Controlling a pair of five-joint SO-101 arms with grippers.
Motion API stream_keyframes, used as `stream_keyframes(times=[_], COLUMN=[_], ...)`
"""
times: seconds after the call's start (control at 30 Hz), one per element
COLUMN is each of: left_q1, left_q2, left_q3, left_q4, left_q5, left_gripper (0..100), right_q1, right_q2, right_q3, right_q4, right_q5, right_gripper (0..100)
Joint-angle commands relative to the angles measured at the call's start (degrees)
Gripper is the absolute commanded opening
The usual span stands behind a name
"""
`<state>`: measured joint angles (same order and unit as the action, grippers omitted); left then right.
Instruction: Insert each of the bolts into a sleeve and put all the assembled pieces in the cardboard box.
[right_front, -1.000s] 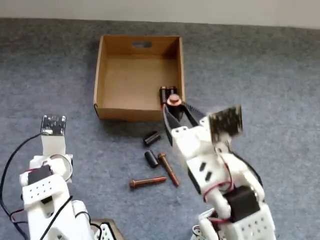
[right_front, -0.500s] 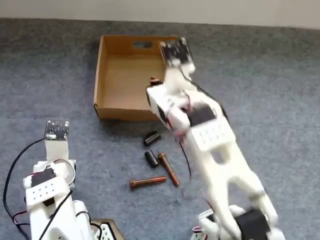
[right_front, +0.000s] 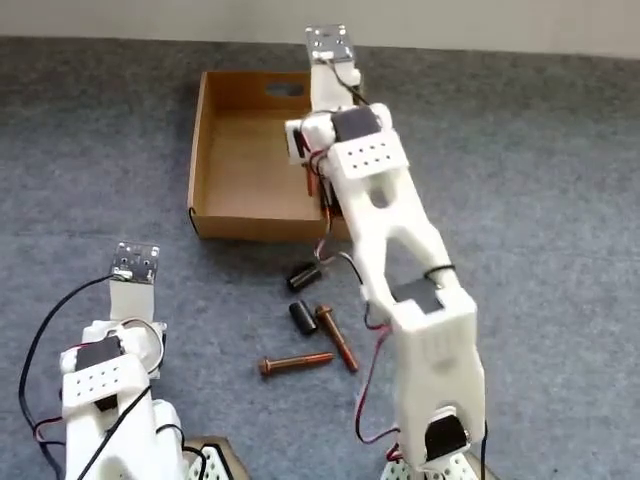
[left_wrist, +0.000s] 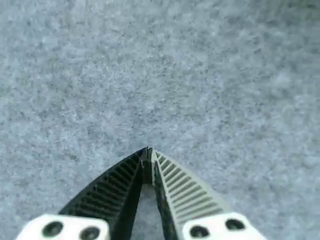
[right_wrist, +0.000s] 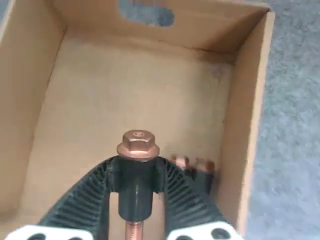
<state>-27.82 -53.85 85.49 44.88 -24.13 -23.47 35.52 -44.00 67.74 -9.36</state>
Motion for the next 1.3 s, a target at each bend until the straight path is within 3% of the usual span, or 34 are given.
stream_keyframes(times=[0.0, 0.47, 0.93, 1.13, 1.27], left_q1=[1.2, 1.2, 1.2, 1.2, 1.2], left_q2=[-0.4, -0.4, -0.4, -0.4, -0.4], left_q3=[-0.2, -0.1, -0.1, -0.1, 0.0], left_q4=[-0.8, -0.8, -0.8, -0.8, -0.8], left_q5=[-0.3, -0.3, -0.3, -0.3, -0.3], left_gripper=[1, 1, 1, 1, 1], right_q1=[0.7, 0.7, 0.7, 0.8, 1.3], right_q2=[8.1, 31.5, 37.1, 34.9, 31.6], right_q3=[-16.0, -41.5, -42.2, -43.6, -49.6], right_q4=[2.0, 16.7, 20.6, 23.3, 26.7], right_q5=[-2.5, -1.6, -1.8, -1.7, -1.5], right_gripper=[0.6, 0.6, 1.2, 12.5, 13.9])
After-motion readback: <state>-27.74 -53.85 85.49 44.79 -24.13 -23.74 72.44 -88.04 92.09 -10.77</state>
